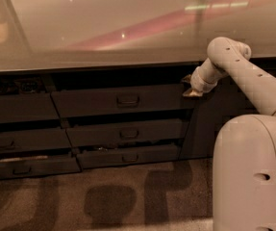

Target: Open top drawer

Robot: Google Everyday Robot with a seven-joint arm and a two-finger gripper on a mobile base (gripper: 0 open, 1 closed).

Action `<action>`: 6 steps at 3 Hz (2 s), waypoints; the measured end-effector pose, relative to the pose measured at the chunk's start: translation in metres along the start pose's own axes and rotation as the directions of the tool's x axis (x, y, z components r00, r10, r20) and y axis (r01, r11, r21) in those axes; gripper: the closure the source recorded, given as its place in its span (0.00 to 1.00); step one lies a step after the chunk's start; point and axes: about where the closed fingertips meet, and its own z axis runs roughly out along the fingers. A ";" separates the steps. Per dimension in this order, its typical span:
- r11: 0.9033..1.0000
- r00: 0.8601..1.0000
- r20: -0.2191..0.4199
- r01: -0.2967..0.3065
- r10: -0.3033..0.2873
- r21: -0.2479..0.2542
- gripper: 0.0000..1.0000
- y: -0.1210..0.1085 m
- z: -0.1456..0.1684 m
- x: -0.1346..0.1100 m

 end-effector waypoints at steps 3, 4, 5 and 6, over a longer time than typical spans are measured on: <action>1.000 1.000 0.001 0.000 0.000 -0.007 1.00 -0.005 -0.003 -0.001; 1.000 1.000 0.002 0.000 0.000 -0.011 1.00 -0.005 -0.003 -0.002; 1.000 1.000 0.004 0.005 -0.005 -0.010 1.00 -0.001 -0.004 -0.002; 1.000 1.000 0.004 0.005 -0.005 -0.010 1.00 -0.001 -0.006 -0.002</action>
Offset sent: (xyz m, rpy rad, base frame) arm -0.3469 -0.0857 -0.2053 -0.2083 -0.0057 0.1597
